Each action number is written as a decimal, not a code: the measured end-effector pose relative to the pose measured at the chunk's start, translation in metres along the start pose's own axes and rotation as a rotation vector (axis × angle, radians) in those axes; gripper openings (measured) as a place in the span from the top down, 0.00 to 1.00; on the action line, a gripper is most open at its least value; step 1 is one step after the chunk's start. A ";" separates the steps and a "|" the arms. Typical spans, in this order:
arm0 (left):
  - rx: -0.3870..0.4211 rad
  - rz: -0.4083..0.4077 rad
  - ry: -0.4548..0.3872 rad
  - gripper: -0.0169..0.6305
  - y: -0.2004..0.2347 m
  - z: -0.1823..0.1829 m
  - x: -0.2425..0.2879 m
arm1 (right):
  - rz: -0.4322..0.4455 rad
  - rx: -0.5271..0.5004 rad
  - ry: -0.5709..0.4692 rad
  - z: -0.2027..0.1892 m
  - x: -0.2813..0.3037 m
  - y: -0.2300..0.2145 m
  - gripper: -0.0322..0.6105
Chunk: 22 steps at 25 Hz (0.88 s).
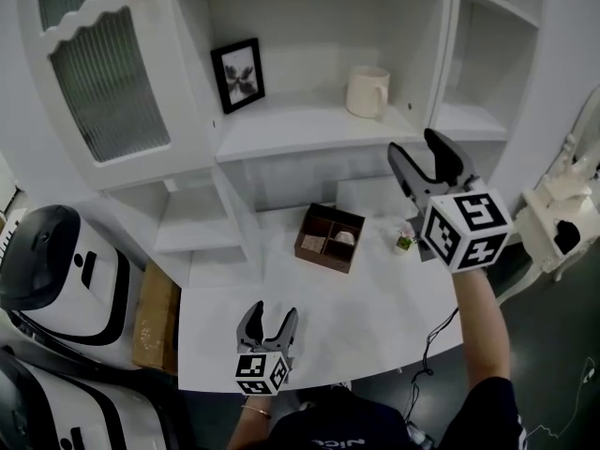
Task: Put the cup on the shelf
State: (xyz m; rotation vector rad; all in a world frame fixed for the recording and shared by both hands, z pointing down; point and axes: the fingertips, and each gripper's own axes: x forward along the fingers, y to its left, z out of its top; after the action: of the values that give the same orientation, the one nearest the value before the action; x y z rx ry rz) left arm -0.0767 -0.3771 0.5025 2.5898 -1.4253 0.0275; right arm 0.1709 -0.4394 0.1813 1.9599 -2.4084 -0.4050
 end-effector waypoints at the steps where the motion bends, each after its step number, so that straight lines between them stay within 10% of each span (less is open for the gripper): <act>1: 0.001 -0.003 -0.001 0.49 -0.001 0.000 -0.001 | 0.005 -0.006 -0.004 -0.001 -0.005 0.004 0.53; 22: 0.023 -0.051 -0.020 0.49 -0.014 0.000 -0.019 | 0.025 -0.112 0.017 -0.082 -0.070 0.090 0.53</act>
State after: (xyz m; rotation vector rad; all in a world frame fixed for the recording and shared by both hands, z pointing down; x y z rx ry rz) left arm -0.0747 -0.3539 0.4981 2.6516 -1.3724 0.0104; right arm 0.1133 -0.3708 0.2895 1.8782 -2.3430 -0.5082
